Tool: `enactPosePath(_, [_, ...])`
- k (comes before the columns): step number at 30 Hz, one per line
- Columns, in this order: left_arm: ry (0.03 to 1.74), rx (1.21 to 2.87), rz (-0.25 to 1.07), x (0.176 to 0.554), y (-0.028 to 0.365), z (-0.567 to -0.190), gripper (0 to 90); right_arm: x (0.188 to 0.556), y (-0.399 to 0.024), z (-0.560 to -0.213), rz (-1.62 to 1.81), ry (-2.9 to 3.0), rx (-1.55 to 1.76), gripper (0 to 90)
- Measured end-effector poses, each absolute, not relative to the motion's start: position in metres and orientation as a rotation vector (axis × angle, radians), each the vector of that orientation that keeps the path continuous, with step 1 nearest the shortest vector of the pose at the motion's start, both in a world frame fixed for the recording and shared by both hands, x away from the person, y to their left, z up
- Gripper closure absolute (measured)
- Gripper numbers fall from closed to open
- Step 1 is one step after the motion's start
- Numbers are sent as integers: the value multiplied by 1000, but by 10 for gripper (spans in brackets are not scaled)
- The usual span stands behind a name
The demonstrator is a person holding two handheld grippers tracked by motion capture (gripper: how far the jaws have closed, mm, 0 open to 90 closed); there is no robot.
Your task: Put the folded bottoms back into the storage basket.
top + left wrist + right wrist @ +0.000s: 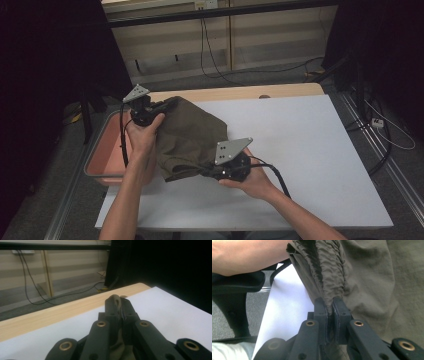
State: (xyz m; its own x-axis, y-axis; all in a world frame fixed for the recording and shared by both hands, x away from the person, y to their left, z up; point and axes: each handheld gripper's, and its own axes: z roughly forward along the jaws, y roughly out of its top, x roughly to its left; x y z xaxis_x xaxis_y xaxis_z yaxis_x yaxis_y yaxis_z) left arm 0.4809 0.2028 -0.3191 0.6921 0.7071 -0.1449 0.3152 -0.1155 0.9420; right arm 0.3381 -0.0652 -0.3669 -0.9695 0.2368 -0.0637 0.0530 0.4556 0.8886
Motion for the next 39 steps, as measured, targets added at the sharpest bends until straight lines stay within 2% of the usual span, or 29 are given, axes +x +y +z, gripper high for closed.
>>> enactPosePath(39, [870,1619,550,480,266,-268,864,363,3,-337,1599,2497,132,838])
